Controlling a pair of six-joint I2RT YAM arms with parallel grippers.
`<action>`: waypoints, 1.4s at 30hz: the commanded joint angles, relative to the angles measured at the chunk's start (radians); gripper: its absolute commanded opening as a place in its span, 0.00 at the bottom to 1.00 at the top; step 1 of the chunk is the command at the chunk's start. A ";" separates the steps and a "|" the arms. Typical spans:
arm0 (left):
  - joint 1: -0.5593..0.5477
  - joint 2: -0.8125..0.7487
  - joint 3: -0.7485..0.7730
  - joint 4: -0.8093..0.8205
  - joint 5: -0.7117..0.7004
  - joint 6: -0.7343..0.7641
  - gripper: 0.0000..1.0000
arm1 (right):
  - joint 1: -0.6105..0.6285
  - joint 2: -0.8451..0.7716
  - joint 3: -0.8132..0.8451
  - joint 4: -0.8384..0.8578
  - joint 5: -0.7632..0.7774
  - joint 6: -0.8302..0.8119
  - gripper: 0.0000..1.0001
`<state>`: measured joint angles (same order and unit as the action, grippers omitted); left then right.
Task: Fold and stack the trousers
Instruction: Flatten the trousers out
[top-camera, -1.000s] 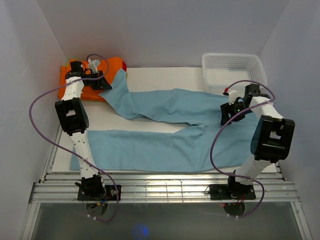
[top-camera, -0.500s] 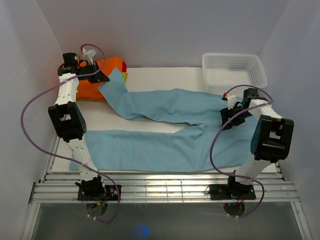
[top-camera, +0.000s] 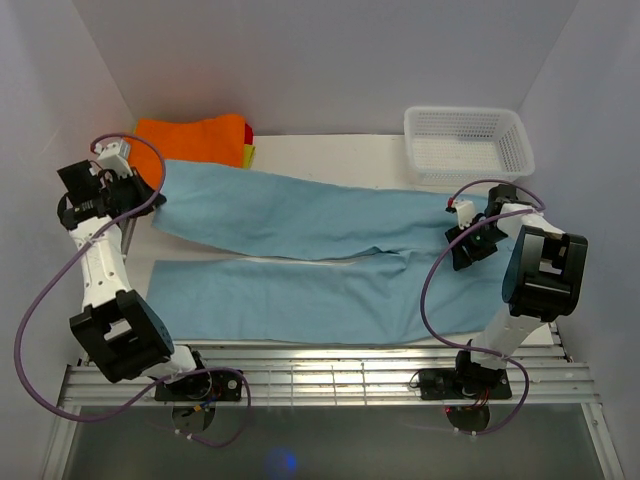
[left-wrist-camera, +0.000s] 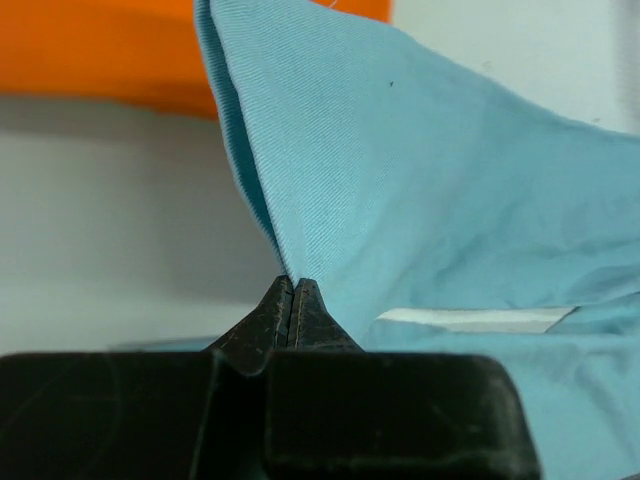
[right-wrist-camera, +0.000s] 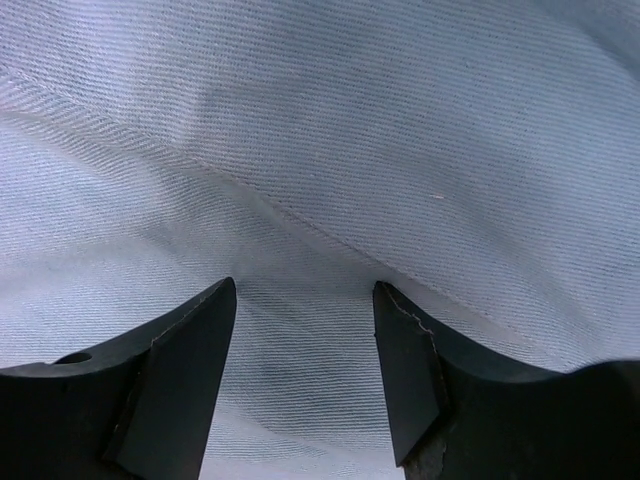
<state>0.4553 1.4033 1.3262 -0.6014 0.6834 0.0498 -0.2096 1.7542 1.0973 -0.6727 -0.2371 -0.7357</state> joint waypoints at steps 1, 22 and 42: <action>0.054 0.011 -0.114 0.037 -0.091 0.028 0.00 | -0.004 0.024 -0.030 0.007 0.035 -0.051 0.63; 0.198 0.395 -0.108 0.196 -0.174 0.151 0.00 | -0.004 -0.067 0.018 -0.168 -0.070 -0.186 0.65; 0.235 0.208 0.171 -0.774 0.088 1.069 0.98 | -0.438 -0.395 -0.070 -0.449 -0.071 -1.118 0.87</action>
<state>0.6918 1.7023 1.5345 -0.9905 0.7116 0.7647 -0.5877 1.4132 1.1263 -1.0073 -0.3401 -1.4918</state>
